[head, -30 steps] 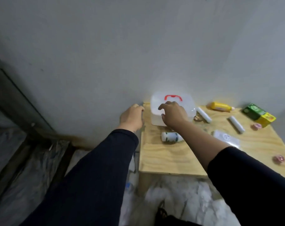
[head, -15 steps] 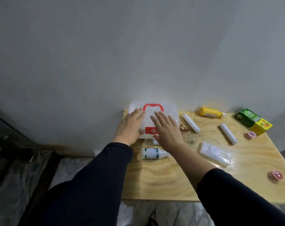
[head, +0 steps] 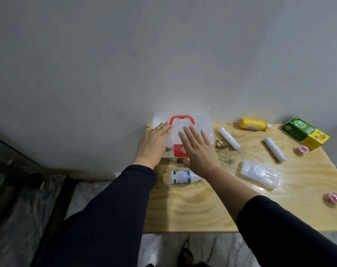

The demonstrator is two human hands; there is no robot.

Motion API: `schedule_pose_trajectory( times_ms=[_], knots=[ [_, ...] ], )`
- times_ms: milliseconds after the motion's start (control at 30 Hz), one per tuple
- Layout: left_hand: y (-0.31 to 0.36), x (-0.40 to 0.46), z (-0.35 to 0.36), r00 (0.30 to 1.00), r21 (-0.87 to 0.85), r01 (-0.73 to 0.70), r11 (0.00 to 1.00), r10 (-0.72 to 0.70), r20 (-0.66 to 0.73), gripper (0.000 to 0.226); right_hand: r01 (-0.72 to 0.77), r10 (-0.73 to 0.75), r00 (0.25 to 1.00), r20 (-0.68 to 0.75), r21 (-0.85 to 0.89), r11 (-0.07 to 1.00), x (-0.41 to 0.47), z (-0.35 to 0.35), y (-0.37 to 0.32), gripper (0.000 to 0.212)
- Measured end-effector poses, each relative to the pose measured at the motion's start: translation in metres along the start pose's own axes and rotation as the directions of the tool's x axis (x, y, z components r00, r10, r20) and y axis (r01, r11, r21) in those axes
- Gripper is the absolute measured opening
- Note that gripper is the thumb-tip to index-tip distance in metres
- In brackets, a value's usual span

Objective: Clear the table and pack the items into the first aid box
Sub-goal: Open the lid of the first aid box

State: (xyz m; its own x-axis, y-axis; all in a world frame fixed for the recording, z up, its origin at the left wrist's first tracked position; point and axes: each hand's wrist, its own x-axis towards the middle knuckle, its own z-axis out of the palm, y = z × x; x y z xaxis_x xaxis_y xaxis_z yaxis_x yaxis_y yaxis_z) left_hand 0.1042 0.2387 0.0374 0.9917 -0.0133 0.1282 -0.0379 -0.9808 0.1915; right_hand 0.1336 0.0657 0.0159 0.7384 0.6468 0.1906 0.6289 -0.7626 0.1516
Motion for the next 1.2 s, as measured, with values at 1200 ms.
schedule_pose_trajectory(
  times_ms=[1200],
  knots=[
    [0.007,0.008,0.002,0.999,0.108,-0.006,0.994,0.011,-0.046,0.076,0.039,0.0,0.969,-0.246,0.157,0.987,0.007,-0.005,0.009,0.028]
  ],
)
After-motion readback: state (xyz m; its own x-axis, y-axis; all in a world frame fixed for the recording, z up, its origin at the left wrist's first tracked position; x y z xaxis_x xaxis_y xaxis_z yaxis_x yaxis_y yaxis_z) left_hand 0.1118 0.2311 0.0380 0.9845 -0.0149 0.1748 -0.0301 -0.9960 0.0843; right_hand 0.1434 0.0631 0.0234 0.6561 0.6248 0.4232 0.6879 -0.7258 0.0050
